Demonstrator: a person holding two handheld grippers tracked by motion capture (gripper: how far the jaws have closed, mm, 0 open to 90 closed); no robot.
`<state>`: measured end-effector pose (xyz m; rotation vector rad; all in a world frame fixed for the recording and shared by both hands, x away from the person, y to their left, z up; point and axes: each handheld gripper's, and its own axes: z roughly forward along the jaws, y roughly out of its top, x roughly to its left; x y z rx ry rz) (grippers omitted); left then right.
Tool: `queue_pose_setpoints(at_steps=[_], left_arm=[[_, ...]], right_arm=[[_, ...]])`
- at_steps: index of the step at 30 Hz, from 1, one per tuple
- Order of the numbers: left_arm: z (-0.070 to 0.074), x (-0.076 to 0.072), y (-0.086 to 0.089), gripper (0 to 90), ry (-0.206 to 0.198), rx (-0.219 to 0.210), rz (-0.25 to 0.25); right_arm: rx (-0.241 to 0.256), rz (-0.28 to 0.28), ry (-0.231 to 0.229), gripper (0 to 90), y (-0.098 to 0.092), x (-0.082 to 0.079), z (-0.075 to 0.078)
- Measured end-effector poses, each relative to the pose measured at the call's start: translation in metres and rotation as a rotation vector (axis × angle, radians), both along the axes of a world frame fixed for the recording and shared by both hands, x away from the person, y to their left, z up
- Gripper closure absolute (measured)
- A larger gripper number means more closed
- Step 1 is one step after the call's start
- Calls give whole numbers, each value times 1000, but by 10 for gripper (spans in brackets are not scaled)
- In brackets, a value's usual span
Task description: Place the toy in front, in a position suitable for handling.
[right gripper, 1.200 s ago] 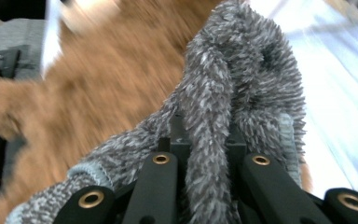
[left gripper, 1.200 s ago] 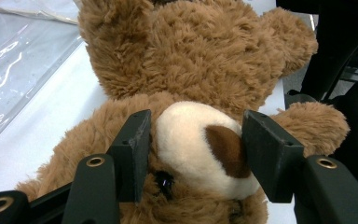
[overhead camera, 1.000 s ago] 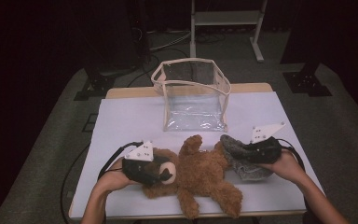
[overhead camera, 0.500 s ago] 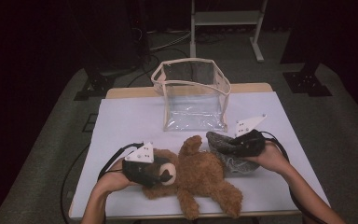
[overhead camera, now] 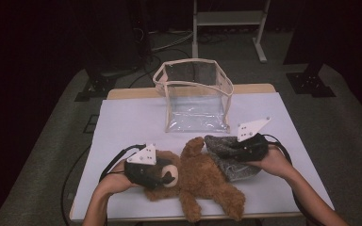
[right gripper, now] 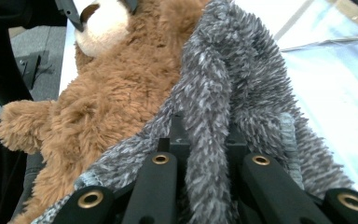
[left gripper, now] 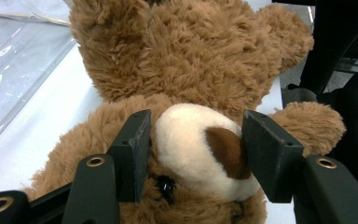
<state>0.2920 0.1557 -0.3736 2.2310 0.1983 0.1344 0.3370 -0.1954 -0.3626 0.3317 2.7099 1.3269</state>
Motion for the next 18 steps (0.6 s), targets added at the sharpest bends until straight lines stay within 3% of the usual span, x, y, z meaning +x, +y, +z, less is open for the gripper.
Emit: queue_pose_setpoints(at_steps=[3, 11, 14, 16, 18], left_arm=[[0, 0, 0, 435, -1, -5, 4], [-1, 2, 0, 435, 6, -17, 9], [-1, 2, 0, 435, 5, -14, 9], [-1, 2, 0, 434, 7, -16, 10], [-1, 1, 0, 434, 6, -17, 10]], right_arm=[[-5, -11, 22, 797, -1, 2, -7], [1, -88, 59, 797, -30, 3, -23], [20, -68, 46, 796, -27, -4, -17], [50, -26, 42, 796, -19, -11, -11], [48, 16, 17, 796, -7, -18, -5]])
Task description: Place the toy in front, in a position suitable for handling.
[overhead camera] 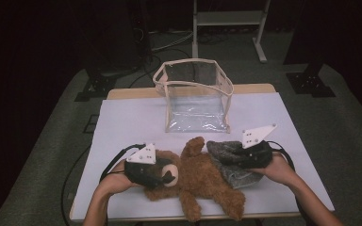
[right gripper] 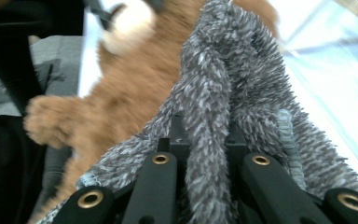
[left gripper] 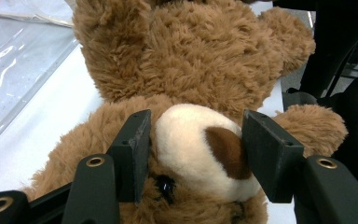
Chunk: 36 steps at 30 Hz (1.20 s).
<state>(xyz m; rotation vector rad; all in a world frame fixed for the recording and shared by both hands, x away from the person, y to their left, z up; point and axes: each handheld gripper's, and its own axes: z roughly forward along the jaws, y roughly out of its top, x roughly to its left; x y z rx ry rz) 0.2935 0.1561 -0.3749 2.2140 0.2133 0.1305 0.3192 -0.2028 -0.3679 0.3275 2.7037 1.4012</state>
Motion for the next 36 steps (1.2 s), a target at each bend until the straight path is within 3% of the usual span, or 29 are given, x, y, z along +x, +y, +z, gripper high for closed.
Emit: queue_pose_setpoints(at_steps=[4, 9, 12, 19, 20, 23, 31, 36], left_arm=[[1, -1, 0, 434, -3, 5, 0], [1, 0, 0, 434, -4, 1, 4], [1, 0, -1, 432, -2, 0, 2], [0, 0, -2, 432, -11, 3, 5], [0, 0, -2, 432, -12, 5, 5], [0, 0, -1, 432, -13, 4, 7], [1, 1, -2, 433, -18, -5, 16], [0, 2, -4, 433, -21, 0, 30]], right_arm=[[-15, 31, -11, 796, 12, -5, -1], [7, -17, 28, 796, -4, -3, -12], [4, -25, 24, 796, -6, -6, -13], [7, 57, -30, 796, 26, -15, 5], [-9, 86, -61, 797, 40, -18, 8], [-28, 105, -74, 797, 50, -20, 9], [8, 40, -29, 797, 20, -21, -4], [5, 60, -59, 796, 26, -34, -2]])
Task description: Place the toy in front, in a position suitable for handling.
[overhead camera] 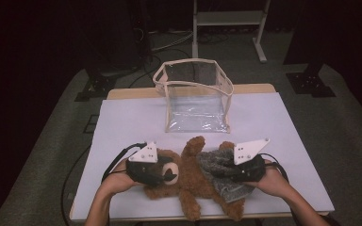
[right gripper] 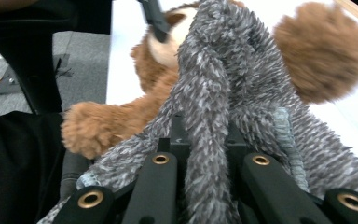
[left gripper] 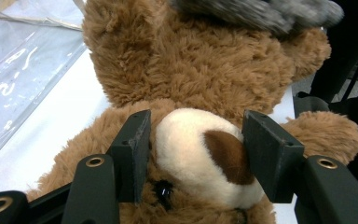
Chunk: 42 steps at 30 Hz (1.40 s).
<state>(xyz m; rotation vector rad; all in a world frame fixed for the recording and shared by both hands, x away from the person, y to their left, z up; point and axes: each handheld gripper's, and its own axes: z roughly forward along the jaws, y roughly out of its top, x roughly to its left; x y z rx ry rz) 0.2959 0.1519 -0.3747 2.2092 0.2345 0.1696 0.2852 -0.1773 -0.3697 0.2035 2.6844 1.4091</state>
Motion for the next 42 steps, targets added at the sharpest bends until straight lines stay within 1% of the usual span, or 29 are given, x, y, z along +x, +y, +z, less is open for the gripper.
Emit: queue_pose_setpoints(at_steps=[3, 7, 9, 11, 13, 15, 17, 19, 22, 24, 25, 26, 28, 30, 33, 34, 36, 39, 42], left_arm=[[0, -1, 1, 434, 2, -2, -1], [0, 0, 2, 435, 5, -9, 9], [0, 1, 2, 436, 4, -14, 8], [0, 1, 2, 435, 4, -12, 8], [0, 1, 2, 435, 3, -9, 7], [0, 1, 1, 434, 3, -9, 8], [0, 1, 1, 434, 4, -10, 9], [0, 2, 1, 433, 5, -12, 12], [0, 2, 1, 432, 3, -12, 14], [0, 2, 1, 431, 2, -11, 14], [0, 2, 1, 431, 0, -10, 14], [0, 1, 1, 431, -1, -11, 15], [0, 2, 2, 431, -1, -8, 13], [-1, 2, 1, 432, 0, -9, 10], [0, 3, 0, 433, -1, -8, 17], [0, 2, -1, 433, -4, -8, 19], [0, 2, -2, 433, -7, -2, 20], [1, 1, -1, 431, -14, 3, 19], [4, 0, 2, 427, -23, -11, 21]], right_arm=[[-5, 11, -12, 796, 3, -4, -2], [16, -21, 23, 796, -14, -3, -11], [19, -46, 46, 796, -23, -3, -17], [23, -77, 74, 796, -33, -3, -27], [34, -94, 93, 797, -39, -2, -34], [37, -104, 100, 797, -42, -2, -40], [32, -110, 100, 797, -45, -2, -41], [32, -116, 96, 797, -45, -1, -38], [30, -128, 54, 797, -43, 1, -25], [46, -134, 29, 797, -39, 4, -18], [53, -133, 25, 797, -37, 5, -15], [60, -128, 29, 797, -34, 7, -15], [58, -125, 38, 797, -31, 8, -19], [75, -120, 49, 797, -30, 6, -20], [97, -90, 35, 797, -23, 0, -11], [97, -76, 26, 797, -18, -1, -8], [80, -40, -2, 797, -4, -3, -2], [51, -5, -20, 797, 11, -2, -2], [34, -10, 1, 800, 13, 3, -8]])
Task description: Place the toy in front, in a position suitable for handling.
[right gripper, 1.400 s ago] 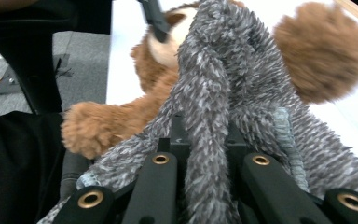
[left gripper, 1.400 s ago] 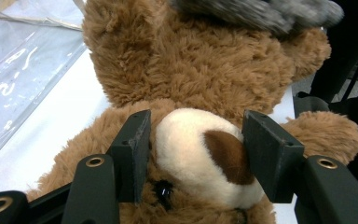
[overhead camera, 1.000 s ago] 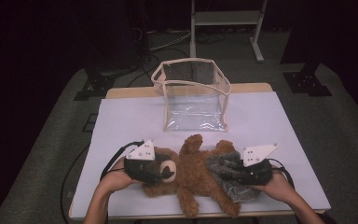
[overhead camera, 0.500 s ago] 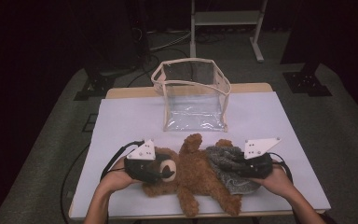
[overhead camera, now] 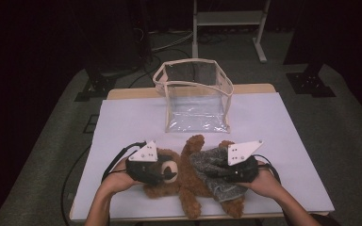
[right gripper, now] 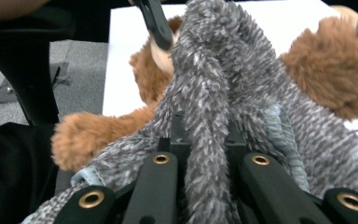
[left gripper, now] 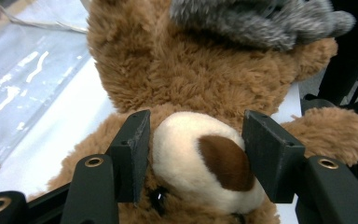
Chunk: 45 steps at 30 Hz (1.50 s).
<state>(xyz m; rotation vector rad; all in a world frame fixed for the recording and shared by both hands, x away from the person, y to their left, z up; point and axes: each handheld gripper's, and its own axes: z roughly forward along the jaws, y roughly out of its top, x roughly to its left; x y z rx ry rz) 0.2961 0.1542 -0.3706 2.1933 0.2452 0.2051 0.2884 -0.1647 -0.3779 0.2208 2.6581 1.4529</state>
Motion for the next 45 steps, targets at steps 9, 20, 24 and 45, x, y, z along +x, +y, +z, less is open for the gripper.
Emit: queue_pose_setpoints(at_steps=[9, 20, 24, 45], left_arm=[[14, -7, 27, 409, -42, 5, 41], [-17, -1, 45, 410, 31, 32, 58], [-21, 1, 36, 420, 44, 18, 48], [-20, 13, -28, 420, 22, 55, -27]], right_arm=[[3, -37, 31, 802, -12, 9, -6], [-3, -54, 42, 801, -18, 12, -7], [-13, -66, 41, 800, -23, 15, -5], [-96, -58, -24, 798, -25, 7, 14]])
